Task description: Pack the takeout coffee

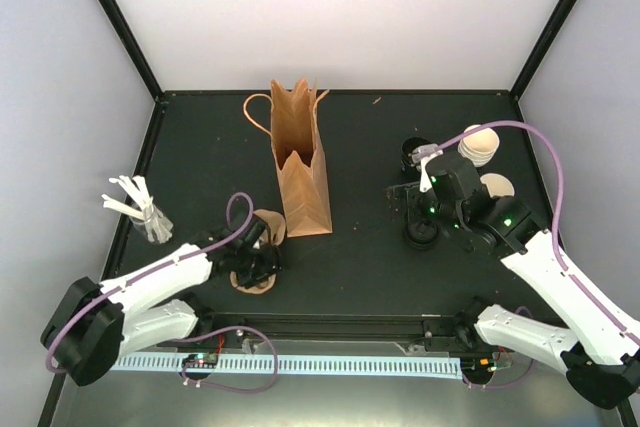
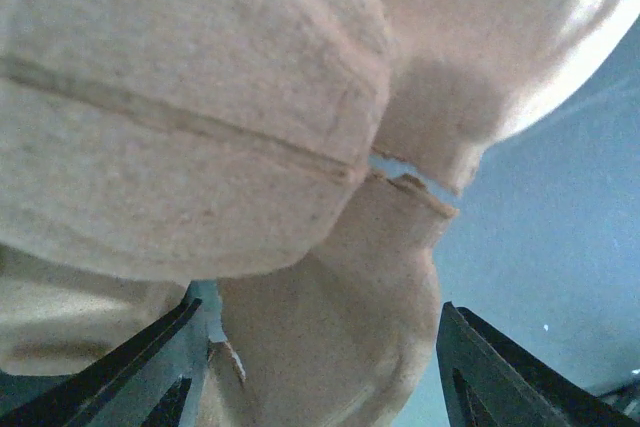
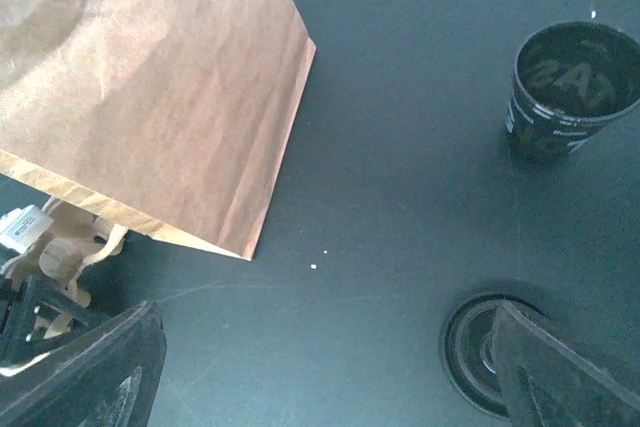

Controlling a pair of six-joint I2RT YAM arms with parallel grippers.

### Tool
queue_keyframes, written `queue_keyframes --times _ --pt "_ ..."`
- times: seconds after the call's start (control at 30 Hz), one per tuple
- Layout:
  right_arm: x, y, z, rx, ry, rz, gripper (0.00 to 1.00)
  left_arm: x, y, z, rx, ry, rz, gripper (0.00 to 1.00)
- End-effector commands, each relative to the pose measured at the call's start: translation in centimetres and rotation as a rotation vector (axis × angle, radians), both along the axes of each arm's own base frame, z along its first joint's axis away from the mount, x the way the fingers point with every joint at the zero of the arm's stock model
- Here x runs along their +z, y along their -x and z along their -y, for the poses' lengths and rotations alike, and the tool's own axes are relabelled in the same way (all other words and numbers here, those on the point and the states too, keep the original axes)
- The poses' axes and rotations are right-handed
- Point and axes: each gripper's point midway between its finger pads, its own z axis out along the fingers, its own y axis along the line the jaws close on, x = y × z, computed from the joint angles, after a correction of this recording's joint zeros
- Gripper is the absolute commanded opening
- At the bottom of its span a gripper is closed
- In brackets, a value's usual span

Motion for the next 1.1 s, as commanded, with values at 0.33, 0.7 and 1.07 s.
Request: queue_keyframes --times 0.33,0.7,1.07 --pt "-2.4 0.2 -0.9 0.037 -0.006 -0.047 0.91 1.6 4.5 6.9 -0.155 0.083 -0.034 0.65" --pt "-3.0 0.4 -0.6 0.038 0.008 -0.052 0.91 2.3 6.8 10.7 -0.582 -0.069 0.05 0.68" --pt "-4.0 0.7 -0.3 0.038 0.026 -0.071 0.91 2.7 5.9 16.0 -0.949 -0.231 0.25 0.72"
